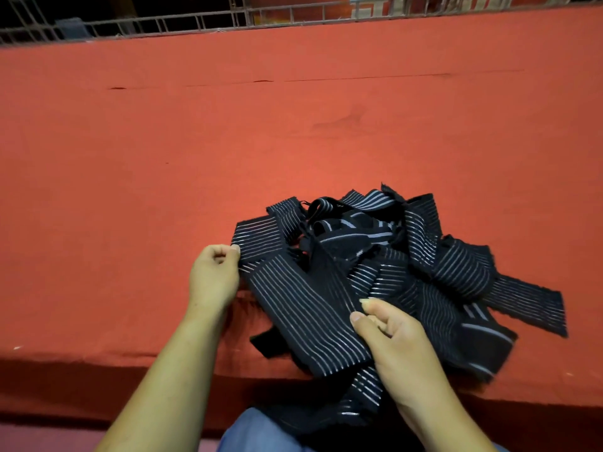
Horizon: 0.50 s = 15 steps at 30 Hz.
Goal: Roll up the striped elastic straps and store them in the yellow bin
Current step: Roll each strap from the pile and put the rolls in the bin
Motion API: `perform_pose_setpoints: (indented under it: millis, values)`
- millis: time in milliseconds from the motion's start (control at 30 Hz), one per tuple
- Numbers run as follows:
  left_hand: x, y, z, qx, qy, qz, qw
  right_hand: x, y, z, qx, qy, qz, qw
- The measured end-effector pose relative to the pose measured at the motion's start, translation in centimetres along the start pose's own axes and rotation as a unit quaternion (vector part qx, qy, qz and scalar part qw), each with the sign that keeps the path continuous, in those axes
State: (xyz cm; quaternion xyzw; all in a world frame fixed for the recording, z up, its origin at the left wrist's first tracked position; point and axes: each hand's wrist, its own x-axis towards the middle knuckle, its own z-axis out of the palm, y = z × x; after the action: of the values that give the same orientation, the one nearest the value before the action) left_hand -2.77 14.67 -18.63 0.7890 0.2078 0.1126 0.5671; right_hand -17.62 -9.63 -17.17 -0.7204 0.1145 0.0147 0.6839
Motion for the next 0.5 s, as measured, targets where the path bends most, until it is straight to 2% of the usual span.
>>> perform_pose_setpoints:
  millis: [200, 367, 433, 500]
  values:
    - [-0.1, -0.7, -0.7, 0.017, 0.036, -0.020, 0.999, -0.1, -0.1, -0.7, 0.035, 0.011, 0.035, 0.999]
    - [-0.4, -2.0, -0.5, 0.067, -0.003, -0.050, 0.996, 0.1, 0.2, -1.2, 0.112, 0.011, 0.041, 0.993]
    - [-1.5, -1.1, -0.4, 0.087, -0.008, -0.032, 0.996, 0.0, 0.0, -1.0, 0.140, 0.007, 0.035, 0.989]
    - [-3.2, 0.1, -0.7, 0.089, 0.028, 0.037, 0.995, -0.2, -0.3, -0.9, 0.171, 0.008, 0.036, 0.985]
